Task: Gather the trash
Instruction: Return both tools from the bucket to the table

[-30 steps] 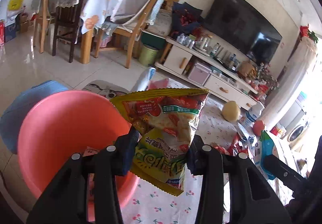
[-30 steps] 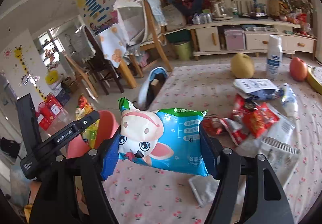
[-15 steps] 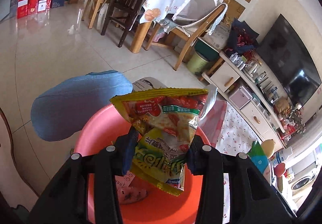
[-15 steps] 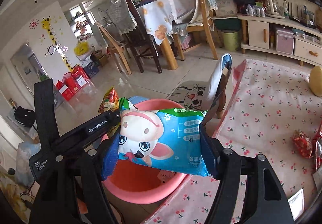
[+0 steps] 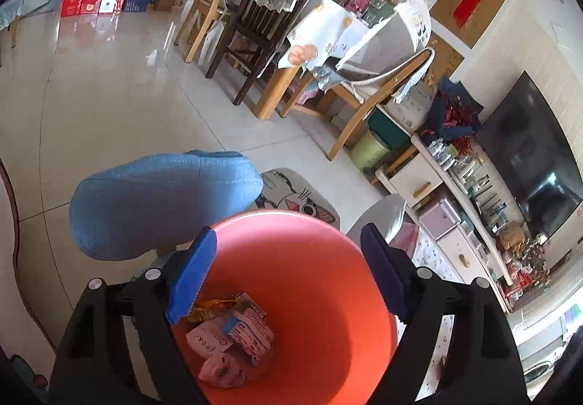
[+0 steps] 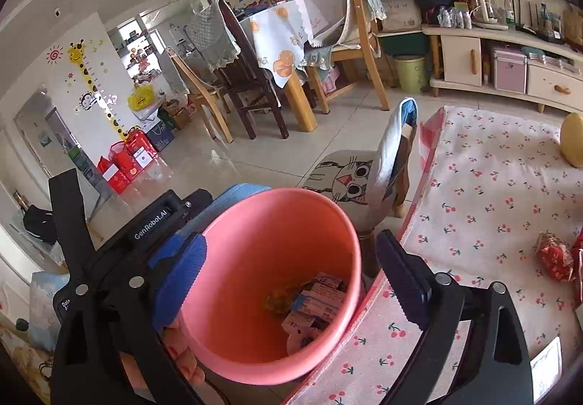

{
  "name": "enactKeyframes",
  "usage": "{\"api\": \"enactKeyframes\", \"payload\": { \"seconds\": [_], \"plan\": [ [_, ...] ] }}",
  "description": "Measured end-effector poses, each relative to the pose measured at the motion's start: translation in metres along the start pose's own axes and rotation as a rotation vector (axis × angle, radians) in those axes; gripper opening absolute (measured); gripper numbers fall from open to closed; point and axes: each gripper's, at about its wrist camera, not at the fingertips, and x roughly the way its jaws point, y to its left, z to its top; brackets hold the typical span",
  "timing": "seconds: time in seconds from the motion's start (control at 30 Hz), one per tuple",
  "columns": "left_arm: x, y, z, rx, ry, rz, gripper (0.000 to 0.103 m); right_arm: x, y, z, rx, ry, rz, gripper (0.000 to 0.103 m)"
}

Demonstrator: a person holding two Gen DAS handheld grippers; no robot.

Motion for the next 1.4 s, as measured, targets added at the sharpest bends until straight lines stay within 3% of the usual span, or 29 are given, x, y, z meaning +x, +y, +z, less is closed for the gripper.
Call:
{"api": "enactKeyframes", "payload": {
  "seconds": [0.23,0.37,0.6,0.7,0.97,1.4],
  "plan": [
    [-0.015,-0.025,-0.005,0.087,-0.113,-0.068,0.091,-0.033,-0.018,-0.021,-0.071,-0.078,-0.118,0.093],
    [-0.018,-0.042,-0.009,0.146,-0.105,-0.128,0.092,-0.056,-0.03,-0.031,-0.106,-0.144,-0.171,0.095],
    [-0.039,-0.077,-0.024,0.317,-0.166,-0.068,0.092,-0.092,-0.049,-0.045,-0.14,-0.221,-0.245,0.098],
    [-0.043,-0.086,-0.031,0.358,-0.156,-0.053,0.093,-0.104,-0.054,-0.049,-0.147,-0.226,-0.268,0.098],
    [-0.045,-0.101,-0.05,0.387,-0.094,-0.102,0.093,-0.133,-0.077,-0.069,-0.103,-0.213,-0.311,0.098],
    [-0.064,-0.142,-0.099,0.561,-0.124,-0.146,0.093,-0.174,-0.125,-0.099,-0.015,-0.203,-0.366,0.098]
  ]
}}
